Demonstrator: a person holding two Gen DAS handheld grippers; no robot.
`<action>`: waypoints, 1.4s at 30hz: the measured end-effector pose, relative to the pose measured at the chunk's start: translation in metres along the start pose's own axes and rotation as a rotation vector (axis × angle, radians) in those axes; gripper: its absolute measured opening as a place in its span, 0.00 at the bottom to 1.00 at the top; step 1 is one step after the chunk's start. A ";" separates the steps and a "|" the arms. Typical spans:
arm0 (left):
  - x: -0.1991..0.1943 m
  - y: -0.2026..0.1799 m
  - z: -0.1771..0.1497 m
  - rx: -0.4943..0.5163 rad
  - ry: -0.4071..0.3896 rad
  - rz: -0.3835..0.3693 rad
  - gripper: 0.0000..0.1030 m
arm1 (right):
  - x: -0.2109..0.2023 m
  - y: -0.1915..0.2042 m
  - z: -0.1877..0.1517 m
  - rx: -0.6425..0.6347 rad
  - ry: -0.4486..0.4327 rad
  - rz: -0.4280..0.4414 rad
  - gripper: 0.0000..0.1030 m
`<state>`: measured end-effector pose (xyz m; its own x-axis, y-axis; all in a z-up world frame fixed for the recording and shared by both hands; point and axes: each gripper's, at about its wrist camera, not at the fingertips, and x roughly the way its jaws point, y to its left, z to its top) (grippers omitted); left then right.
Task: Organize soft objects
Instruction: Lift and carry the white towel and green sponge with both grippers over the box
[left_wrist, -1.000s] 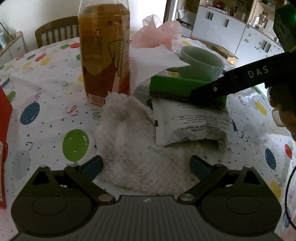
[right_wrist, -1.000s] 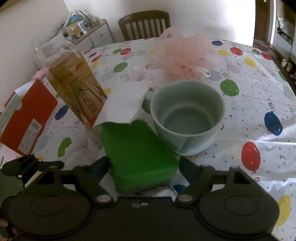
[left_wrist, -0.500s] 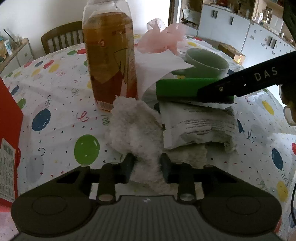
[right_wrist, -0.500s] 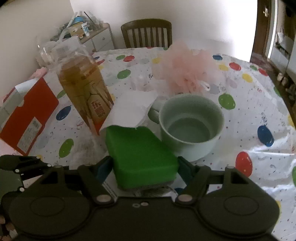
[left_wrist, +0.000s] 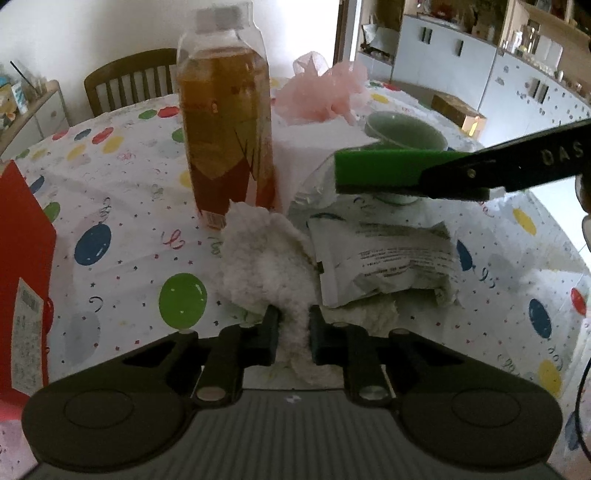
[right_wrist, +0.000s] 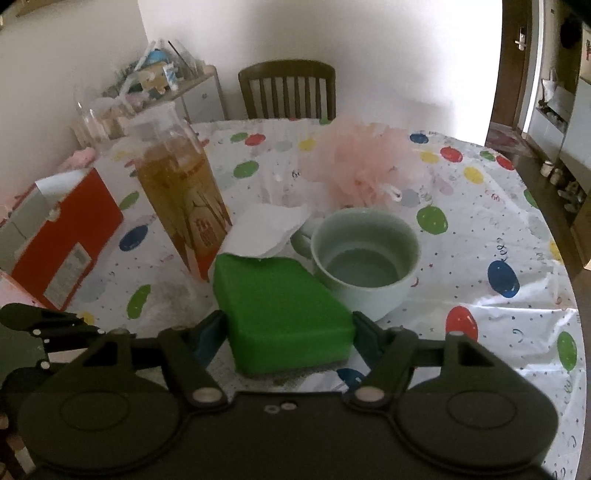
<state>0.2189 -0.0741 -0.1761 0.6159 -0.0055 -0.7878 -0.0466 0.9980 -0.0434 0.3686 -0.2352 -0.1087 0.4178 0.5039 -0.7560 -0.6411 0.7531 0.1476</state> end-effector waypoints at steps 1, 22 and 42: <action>-0.003 0.001 0.000 -0.004 -0.004 -0.004 0.15 | -0.004 0.001 -0.001 -0.003 -0.005 0.002 0.69; -0.051 0.031 -0.002 -0.059 -0.048 -0.063 0.15 | -0.049 0.026 -0.008 0.033 -0.055 -0.005 0.69; -0.128 0.095 0.006 -0.080 -0.135 -0.123 0.15 | -0.081 0.104 0.006 0.020 -0.134 -0.038 0.69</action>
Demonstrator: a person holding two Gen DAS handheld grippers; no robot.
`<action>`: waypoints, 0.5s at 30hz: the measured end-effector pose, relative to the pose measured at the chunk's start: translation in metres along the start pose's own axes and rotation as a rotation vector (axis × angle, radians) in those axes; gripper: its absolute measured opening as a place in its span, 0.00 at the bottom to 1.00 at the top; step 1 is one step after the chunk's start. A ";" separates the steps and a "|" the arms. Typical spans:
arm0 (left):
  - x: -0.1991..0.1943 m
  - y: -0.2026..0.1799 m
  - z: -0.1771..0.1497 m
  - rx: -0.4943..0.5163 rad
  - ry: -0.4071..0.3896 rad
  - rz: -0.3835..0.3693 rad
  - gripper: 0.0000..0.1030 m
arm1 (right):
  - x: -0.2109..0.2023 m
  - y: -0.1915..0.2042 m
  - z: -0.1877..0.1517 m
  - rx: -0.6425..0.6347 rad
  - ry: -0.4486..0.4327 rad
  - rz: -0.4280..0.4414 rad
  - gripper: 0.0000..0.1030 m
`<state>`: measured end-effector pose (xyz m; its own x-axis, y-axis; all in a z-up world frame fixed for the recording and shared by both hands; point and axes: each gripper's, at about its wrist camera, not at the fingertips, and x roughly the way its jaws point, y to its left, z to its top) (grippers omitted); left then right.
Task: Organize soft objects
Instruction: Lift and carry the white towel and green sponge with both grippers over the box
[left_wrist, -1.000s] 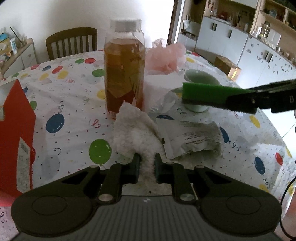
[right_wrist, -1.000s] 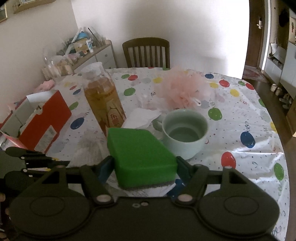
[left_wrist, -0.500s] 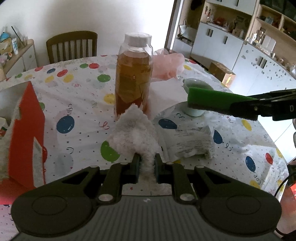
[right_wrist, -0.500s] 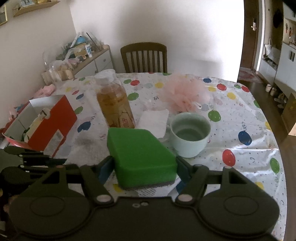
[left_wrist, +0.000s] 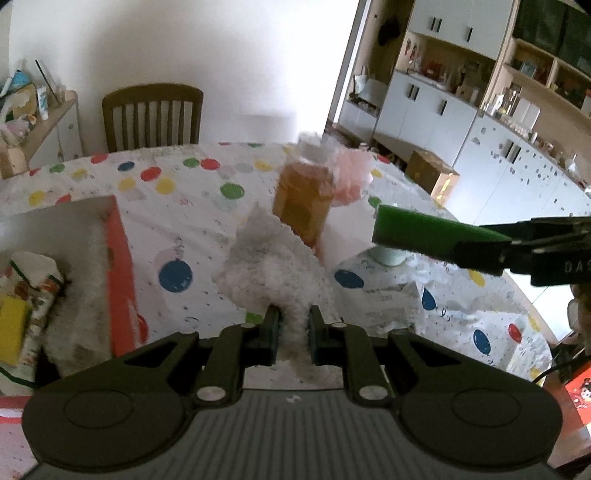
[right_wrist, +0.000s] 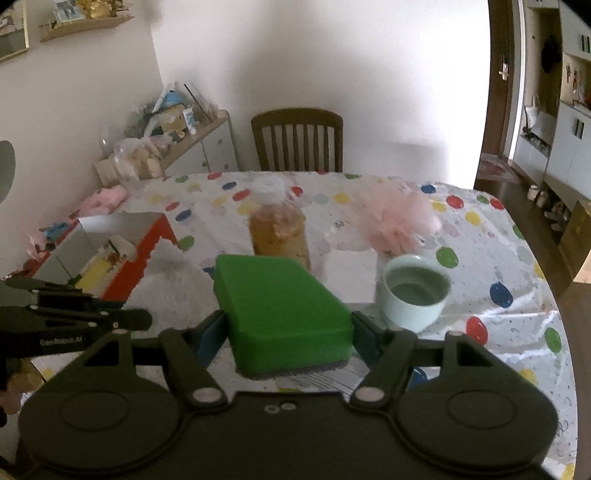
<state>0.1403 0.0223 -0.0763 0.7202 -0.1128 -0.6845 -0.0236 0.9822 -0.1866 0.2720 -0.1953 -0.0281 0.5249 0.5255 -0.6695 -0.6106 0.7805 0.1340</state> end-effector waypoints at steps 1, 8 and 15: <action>-0.005 0.003 0.002 0.002 -0.006 0.000 0.15 | -0.001 0.006 0.002 -0.005 -0.006 -0.001 0.69; -0.041 0.032 0.016 0.029 -0.069 0.014 0.15 | -0.003 0.045 0.017 -0.038 -0.045 0.013 0.69; -0.068 0.070 0.020 0.020 -0.106 0.055 0.15 | 0.005 0.087 0.034 -0.079 -0.078 0.046 0.69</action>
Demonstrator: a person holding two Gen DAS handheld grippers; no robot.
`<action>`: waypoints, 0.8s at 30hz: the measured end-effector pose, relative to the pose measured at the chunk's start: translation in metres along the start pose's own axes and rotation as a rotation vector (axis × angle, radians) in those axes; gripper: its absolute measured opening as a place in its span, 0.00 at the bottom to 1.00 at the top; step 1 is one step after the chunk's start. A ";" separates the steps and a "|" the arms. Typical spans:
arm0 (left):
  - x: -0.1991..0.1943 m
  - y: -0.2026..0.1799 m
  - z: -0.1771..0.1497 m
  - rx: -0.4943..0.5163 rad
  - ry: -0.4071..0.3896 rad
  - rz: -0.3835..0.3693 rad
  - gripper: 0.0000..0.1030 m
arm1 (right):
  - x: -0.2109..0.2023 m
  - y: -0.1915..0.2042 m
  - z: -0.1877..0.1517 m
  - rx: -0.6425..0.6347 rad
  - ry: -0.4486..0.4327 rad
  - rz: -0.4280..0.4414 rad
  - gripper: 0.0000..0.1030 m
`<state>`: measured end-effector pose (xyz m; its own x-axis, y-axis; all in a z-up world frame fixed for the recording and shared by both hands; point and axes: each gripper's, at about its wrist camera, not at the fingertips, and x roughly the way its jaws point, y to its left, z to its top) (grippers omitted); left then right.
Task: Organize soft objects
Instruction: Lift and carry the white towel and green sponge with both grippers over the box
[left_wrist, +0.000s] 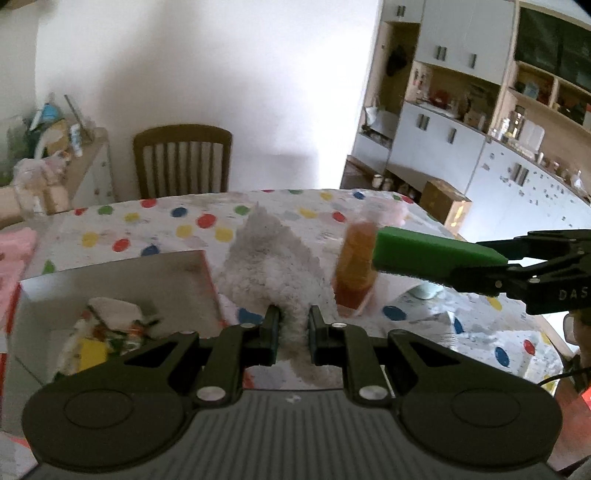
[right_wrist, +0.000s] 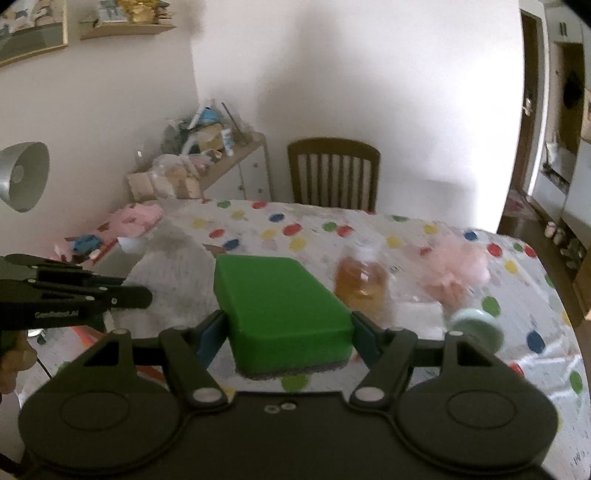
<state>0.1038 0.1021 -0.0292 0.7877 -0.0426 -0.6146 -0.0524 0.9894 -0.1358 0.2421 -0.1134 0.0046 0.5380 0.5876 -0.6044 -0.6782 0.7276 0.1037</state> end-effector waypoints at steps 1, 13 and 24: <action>-0.002 0.006 0.000 0.000 -0.004 0.011 0.15 | 0.002 0.005 0.002 -0.007 -0.004 0.005 0.69; -0.033 0.082 -0.003 -0.061 -0.032 0.120 0.15 | 0.037 0.078 0.025 -0.096 -0.008 0.047 0.69; -0.041 0.139 -0.014 -0.100 -0.012 0.203 0.15 | 0.090 0.134 0.037 -0.185 0.036 0.066 0.69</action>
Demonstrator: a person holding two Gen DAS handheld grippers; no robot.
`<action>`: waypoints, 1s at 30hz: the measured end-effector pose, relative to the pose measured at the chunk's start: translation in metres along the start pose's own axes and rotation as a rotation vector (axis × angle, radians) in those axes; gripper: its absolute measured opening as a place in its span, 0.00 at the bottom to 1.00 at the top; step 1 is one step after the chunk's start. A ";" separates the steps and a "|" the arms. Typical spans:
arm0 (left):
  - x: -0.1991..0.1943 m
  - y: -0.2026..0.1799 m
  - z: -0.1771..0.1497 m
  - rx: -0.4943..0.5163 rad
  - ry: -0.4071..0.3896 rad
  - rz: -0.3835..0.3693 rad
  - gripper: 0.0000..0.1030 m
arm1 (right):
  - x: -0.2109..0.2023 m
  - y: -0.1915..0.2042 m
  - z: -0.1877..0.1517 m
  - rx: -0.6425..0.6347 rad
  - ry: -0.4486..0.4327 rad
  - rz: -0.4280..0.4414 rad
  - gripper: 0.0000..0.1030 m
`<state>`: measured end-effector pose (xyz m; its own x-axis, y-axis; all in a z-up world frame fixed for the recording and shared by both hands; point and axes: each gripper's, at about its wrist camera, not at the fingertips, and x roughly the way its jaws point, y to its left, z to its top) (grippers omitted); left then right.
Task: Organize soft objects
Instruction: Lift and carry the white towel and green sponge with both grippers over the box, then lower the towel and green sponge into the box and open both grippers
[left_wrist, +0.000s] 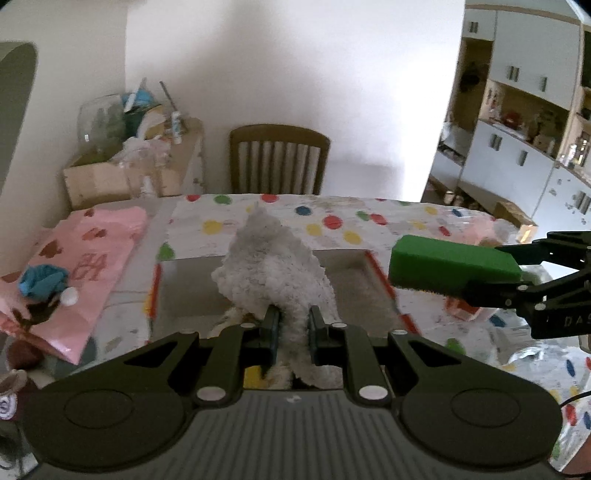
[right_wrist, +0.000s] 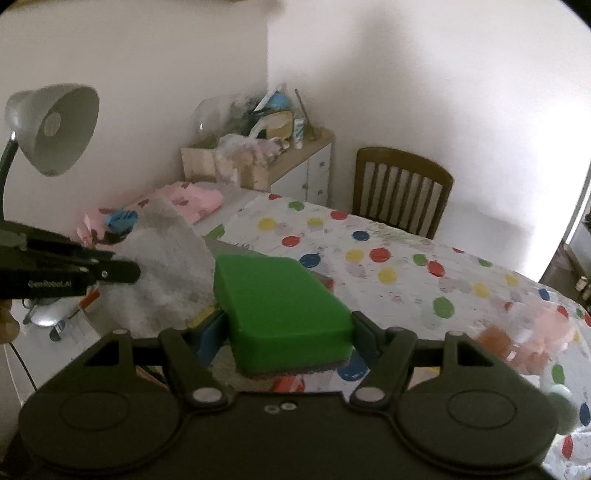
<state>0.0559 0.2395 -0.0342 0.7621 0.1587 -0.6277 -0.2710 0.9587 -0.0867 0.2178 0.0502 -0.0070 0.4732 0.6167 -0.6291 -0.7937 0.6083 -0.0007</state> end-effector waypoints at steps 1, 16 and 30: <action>0.001 0.005 -0.001 0.000 0.004 0.011 0.15 | 0.005 0.003 0.001 -0.006 0.005 0.002 0.69; 0.055 0.049 -0.014 0.020 0.139 0.074 0.15 | 0.088 0.053 -0.002 -0.172 0.103 -0.042 0.69; 0.096 0.039 -0.022 0.083 0.218 0.064 0.15 | 0.129 0.069 -0.020 -0.275 0.185 -0.078 0.69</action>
<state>0.1057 0.2867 -0.1144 0.5975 0.1733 -0.7829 -0.2581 0.9660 0.0168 0.2166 0.1616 -0.1038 0.4795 0.4569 -0.7492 -0.8430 0.4768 -0.2488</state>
